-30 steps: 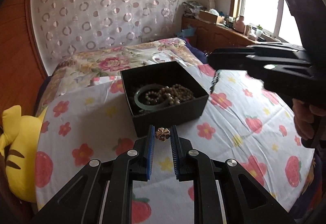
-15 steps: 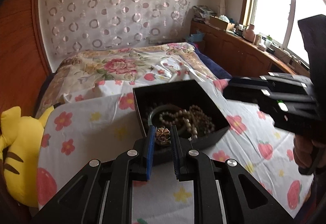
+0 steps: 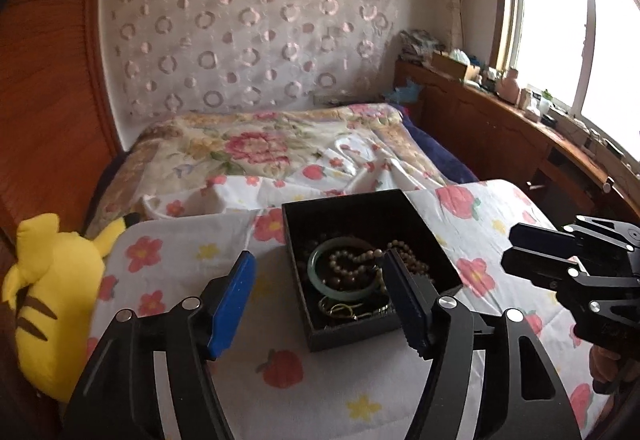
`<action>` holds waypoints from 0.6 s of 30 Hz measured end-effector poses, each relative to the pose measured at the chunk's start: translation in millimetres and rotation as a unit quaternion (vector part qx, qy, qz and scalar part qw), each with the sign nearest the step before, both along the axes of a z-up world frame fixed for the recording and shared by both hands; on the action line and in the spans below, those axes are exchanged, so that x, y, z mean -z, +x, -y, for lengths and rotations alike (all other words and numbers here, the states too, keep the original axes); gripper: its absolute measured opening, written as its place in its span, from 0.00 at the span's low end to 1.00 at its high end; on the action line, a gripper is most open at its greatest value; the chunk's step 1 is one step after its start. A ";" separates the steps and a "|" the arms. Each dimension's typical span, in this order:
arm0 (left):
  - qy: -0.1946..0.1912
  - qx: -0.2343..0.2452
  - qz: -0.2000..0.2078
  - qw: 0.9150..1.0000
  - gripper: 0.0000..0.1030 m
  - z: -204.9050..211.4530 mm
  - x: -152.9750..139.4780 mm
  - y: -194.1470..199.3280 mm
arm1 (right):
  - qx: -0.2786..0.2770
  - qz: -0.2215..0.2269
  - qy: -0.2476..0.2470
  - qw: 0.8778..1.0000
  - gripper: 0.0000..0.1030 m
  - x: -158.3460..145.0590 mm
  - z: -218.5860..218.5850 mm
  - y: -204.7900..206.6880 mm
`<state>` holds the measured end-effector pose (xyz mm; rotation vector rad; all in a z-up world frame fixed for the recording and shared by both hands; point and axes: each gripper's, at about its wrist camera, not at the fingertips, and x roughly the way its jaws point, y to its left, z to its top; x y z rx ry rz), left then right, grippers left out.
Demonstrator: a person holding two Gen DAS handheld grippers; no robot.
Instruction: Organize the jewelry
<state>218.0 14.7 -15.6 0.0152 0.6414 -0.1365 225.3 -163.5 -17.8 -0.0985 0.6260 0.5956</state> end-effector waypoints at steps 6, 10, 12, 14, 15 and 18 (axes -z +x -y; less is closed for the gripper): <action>0.006 -0.016 0.042 0.999 0.86 3.7 -7.7 -46.2 | 0.024 0.034 0.025 0.999 0.42 -9.7 14.6 -42.9; 0.011 -0.017 0.067 0.998 0.93 9.8 -13.0 -75.8 | 0.042 0.053 0.039 0.997 0.59 -13.3 24.7 -68.6; 0.012 -0.013 0.074 0.997 0.93 13.3 -15.0 -90.7 | 0.053 0.064 0.040 0.996 0.73 -15.2 27.8 -80.4; 0.013 -0.012 0.079 0.997 0.93 15.2 -16.1 -103.6 | 0.061 0.075 0.040 0.994 0.83 -17.2 30.8 -91.0; 0.013 -0.014 0.081 0.996 0.93 14.6 -16.2 -109.0 | 0.067 0.081 0.043 0.994 0.89 -18.0 33.5 -97.5; 0.017 -0.019 0.084 0.996 0.93 18.4 -14.9 -123.6 | 0.082 0.096 0.050 0.991 0.98 -19.4 42.0 -113.6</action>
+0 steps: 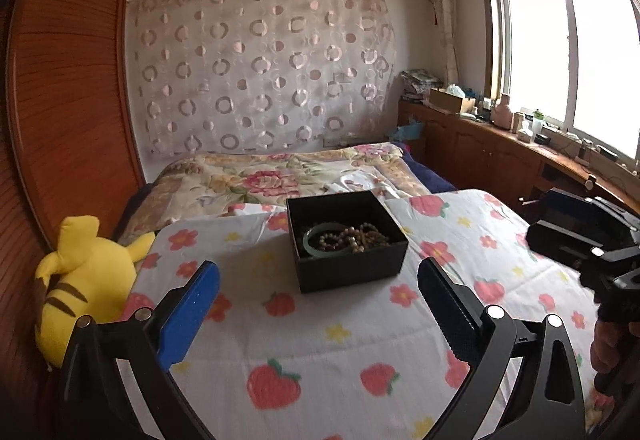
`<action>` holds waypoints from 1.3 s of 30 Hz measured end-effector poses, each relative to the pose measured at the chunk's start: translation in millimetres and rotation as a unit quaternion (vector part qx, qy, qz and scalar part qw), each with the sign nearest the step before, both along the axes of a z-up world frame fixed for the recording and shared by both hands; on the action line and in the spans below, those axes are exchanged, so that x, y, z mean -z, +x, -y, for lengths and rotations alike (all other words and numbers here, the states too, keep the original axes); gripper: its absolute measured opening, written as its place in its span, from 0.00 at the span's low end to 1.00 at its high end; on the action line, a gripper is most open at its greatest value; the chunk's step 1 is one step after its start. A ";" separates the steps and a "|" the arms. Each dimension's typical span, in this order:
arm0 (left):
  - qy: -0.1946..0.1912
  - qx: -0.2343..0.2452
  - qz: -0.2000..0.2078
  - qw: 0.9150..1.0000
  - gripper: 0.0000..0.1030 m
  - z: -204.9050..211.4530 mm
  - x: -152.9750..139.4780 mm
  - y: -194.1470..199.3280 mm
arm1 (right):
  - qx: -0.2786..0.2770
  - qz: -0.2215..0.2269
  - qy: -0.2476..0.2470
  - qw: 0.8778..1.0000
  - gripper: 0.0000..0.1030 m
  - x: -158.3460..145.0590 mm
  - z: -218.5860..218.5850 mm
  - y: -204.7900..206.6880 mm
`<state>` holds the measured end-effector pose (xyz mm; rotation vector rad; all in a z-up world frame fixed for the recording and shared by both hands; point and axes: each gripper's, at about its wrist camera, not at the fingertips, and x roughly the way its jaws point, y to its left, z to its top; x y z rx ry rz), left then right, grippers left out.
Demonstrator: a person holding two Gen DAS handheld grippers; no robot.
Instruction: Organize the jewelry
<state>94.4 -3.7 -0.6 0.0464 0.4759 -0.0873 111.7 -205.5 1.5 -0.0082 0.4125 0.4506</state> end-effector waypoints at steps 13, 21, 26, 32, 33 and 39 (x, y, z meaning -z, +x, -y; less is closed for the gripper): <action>-0.004 -0.028 -0.003 1.000 0.93 -2.3 10.2 -35.7 | 0.043 0.009 0.008 0.999 0.98 11.2 13.6 -28.6; -0.008 -0.033 -0.004 0.999 0.93 -3.5 11.5 -38.2 | 0.056 0.007 0.008 0.998 0.98 16.9 16.0 -30.1; -0.007 -0.030 0.000 1.000 0.93 0.1 10.5 -42.7 | 0.060 0.007 0.010 0.998 0.98 18.4 16.1 -29.7; -0.007 -0.032 0.001 0.999 0.93 1.1 10.6 -43.1 | 0.062 0.008 0.010 0.998 0.98 18.9 17.2 -30.5; -0.008 -0.032 0.001 0.999 0.93 1.9 10.3 -43.3 | 0.062 0.009 0.010 0.998 0.98 18.9 17.4 -30.5; -0.006 -0.032 0.002 0.999 0.93 1.8 11.1 -43.3 | 0.061 0.009 0.010 0.998 0.98 19.1 17.7 -30.4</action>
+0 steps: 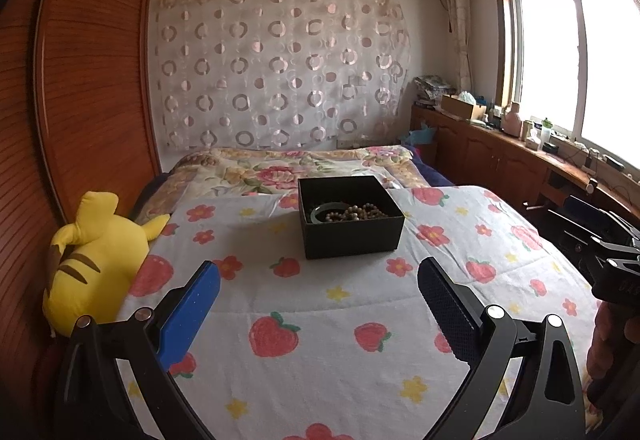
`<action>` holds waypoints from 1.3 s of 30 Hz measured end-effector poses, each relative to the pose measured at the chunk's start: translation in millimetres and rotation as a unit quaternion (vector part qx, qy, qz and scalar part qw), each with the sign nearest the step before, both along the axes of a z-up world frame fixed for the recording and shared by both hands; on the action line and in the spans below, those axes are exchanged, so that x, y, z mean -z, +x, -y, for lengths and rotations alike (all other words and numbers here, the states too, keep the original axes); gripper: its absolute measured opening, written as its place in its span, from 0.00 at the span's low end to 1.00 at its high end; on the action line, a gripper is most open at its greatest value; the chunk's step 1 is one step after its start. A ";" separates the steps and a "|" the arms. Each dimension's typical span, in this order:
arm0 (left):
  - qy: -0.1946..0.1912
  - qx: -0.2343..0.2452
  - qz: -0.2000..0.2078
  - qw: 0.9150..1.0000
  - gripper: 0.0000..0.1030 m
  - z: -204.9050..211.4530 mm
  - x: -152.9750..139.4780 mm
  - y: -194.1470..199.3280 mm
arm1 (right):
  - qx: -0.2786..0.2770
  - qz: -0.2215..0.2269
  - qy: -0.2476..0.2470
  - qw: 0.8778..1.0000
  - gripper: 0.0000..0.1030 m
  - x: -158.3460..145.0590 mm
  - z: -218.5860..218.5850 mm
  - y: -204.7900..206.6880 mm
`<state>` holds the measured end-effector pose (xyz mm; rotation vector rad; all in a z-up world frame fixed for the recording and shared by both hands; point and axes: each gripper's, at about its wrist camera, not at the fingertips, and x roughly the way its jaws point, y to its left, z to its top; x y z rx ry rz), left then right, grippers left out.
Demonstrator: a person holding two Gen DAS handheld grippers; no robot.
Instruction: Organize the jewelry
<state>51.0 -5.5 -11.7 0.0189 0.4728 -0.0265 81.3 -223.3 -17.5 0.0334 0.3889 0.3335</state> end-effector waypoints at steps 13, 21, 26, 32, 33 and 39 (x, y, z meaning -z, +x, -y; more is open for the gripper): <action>0.001 -0.003 0.010 1.000 0.93 9.3 -10.6 -5.1 | 0.001 0.000 0.001 1.000 0.98 0.7 0.4 0.5; 0.001 -0.004 0.014 1.000 0.93 9.9 -13.7 -6.3 | 0.000 0.000 0.004 1.000 0.98 1.4 0.7 0.2; 0.000 -0.003 0.017 1.000 0.93 9.7 -16.9 -8.1 | 0.000 0.000 0.002 1.000 0.98 1.3 1.1 0.5; 0.001 -0.002 0.018 1.000 0.93 10.2 -18.7 -9.0 | 0.000 0.001 0.001 1.000 0.98 1.8 1.2 0.5; 0.002 -0.003 0.019 1.000 0.93 10.7 -19.2 -8.8 | 0.000 0.001 0.002 1.000 0.98 1.8 1.4 0.5; 0.000 -0.002 0.018 1.000 0.93 10.8 -20.3 -8.5 | 0.000 0.001 0.003 1.000 0.98 1.5 1.6 0.1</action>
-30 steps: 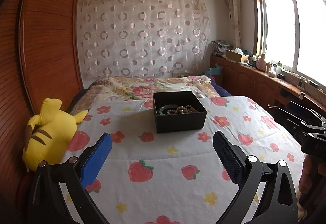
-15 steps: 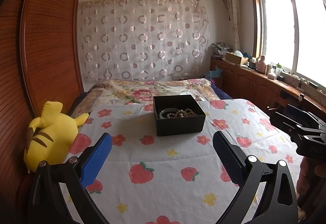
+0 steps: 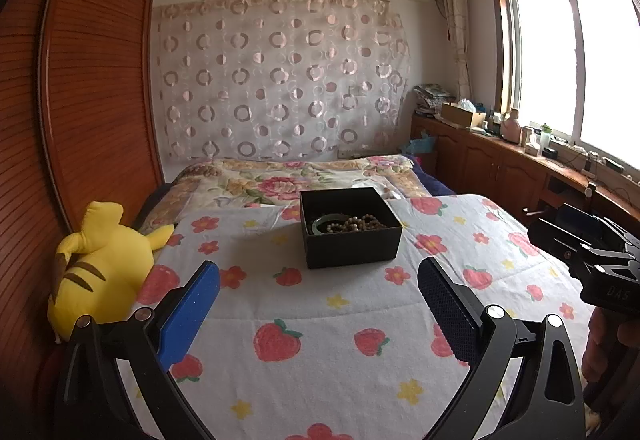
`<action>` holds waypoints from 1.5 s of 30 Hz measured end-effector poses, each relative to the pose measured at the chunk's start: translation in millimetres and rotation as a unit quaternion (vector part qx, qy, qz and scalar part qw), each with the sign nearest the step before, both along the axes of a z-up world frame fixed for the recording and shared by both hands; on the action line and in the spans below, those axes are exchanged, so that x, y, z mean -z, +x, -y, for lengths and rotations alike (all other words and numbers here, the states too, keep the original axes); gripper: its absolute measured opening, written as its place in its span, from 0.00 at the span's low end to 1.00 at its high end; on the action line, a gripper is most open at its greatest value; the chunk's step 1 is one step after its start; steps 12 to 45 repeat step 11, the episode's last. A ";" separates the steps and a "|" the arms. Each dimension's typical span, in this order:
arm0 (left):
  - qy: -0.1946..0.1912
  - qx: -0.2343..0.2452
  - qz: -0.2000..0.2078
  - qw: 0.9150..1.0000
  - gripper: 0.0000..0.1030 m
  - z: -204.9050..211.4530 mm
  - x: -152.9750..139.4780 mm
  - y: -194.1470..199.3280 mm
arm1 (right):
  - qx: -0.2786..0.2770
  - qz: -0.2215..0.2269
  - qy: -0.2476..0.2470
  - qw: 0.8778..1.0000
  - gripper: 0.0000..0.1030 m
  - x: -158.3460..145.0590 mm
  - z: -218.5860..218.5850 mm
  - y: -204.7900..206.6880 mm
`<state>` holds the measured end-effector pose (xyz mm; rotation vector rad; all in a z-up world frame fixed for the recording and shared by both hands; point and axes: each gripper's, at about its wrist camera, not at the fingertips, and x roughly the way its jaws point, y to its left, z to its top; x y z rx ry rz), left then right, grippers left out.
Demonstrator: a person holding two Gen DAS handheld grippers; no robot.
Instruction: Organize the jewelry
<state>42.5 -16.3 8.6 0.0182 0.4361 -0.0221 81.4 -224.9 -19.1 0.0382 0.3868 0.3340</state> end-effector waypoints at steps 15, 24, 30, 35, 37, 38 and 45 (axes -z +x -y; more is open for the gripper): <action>-0.002 0.001 -0.001 1.000 0.93 1.7 -1.1 1.3 | 0.002 0.001 -0.001 1.000 0.98 0.9 0.0 -0.4; -0.002 0.001 -0.001 1.000 0.93 1.7 -1.1 1.3 | 0.002 0.001 -0.001 1.000 0.98 0.9 0.0 -0.4; -0.002 0.001 -0.001 1.000 0.93 1.7 -1.1 1.3 | 0.002 0.001 -0.001 1.000 0.98 0.9 0.0 -0.4; -0.002 0.001 -0.001 1.000 0.93 1.7 -1.1 1.3 | 0.002 0.001 -0.001 1.000 0.98 0.9 0.0 -0.4; -0.002 0.001 -0.001 1.000 0.93 1.7 -1.1 1.3 | 0.002 0.001 -0.001 1.000 0.98 0.9 0.0 -0.4; -0.002 0.001 -0.001 1.000 0.93 1.7 -1.1 1.3 | 0.002 0.001 -0.001 1.000 0.98 0.9 0.0 -0.4; -0.002 0.001 -0.001 1.000 0.93 1.7 -1.1 1.3 | 0.002 0.001 -0.001 1.000 0.98 0.9 0.0 -0.4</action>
